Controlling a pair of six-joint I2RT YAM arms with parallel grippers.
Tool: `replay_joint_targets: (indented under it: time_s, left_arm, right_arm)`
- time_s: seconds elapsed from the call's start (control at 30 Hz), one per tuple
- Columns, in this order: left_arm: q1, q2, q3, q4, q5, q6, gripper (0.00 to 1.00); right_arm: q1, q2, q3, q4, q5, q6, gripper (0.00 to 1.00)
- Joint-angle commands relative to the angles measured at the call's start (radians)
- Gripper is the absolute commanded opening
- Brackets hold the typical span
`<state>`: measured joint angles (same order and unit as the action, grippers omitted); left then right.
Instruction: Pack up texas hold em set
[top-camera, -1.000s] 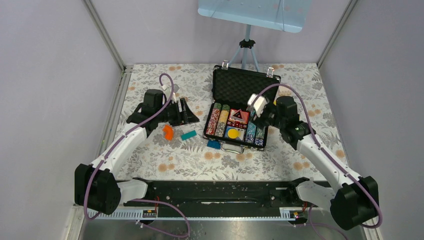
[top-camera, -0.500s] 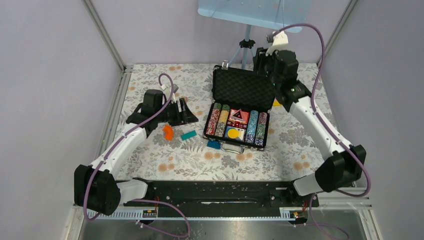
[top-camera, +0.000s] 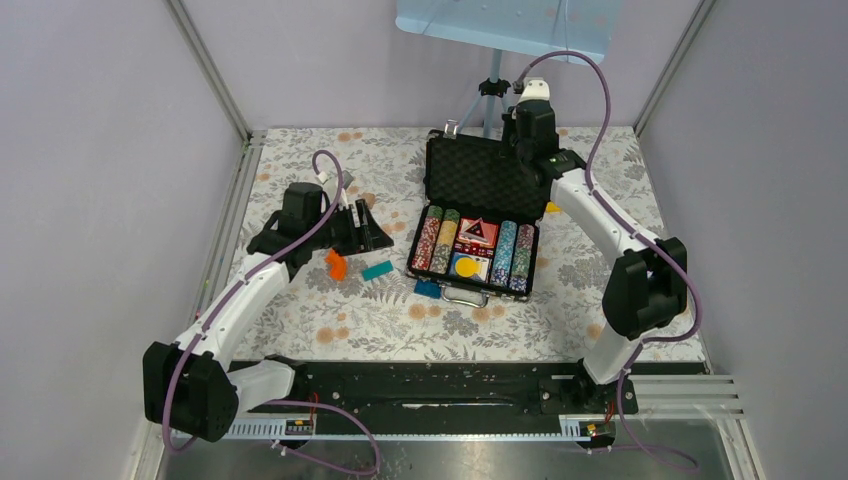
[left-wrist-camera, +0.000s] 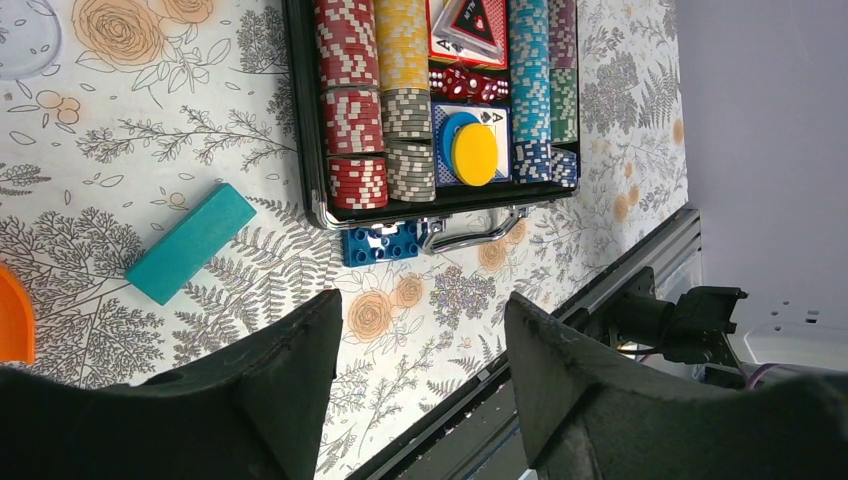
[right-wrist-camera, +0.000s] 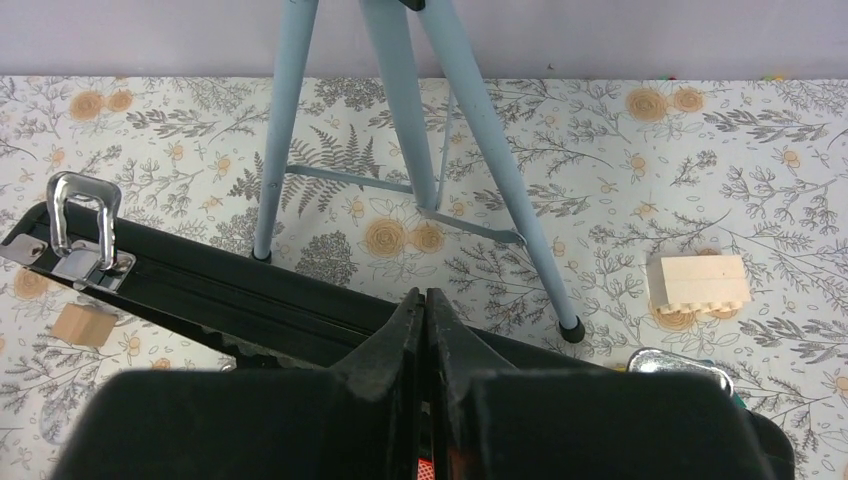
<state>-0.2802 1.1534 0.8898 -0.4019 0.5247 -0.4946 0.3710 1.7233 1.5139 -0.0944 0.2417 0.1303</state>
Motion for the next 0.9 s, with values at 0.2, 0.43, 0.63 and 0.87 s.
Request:
replay_joint_targets:
  time_s: [0.2, 0.43, 0.63, 0.87]
  left_arm:
    - [0.004, -0.024, 0.014, -0.011, -0.068, 0.011, 0.61]
    - [0.006, -0.002, 0.028, -0.012, -0.078, 0.004, 0.61]
    - [0.007, -0.008, 0.030, -0.013, -0.104, 0.002, 0.60]
    - [0.006, -0.016, 0.024, -0.006, -0.122, -0.010, 0.60]
  right_arm:
    - [0.017, -0.065, -0.042, -0.221, -0.004, 0.035, 0.05]
    - [0.039, -0.202, -0.183, -0.335, -0.015, 0.126, 0.04]
    - [0.055, -0.394, -0.334, -0.350, -0.028, 0.170, 0.06]
    - [0.055, -0.701, -0.601, -0.162, -0.113, 0.253, 0.09]
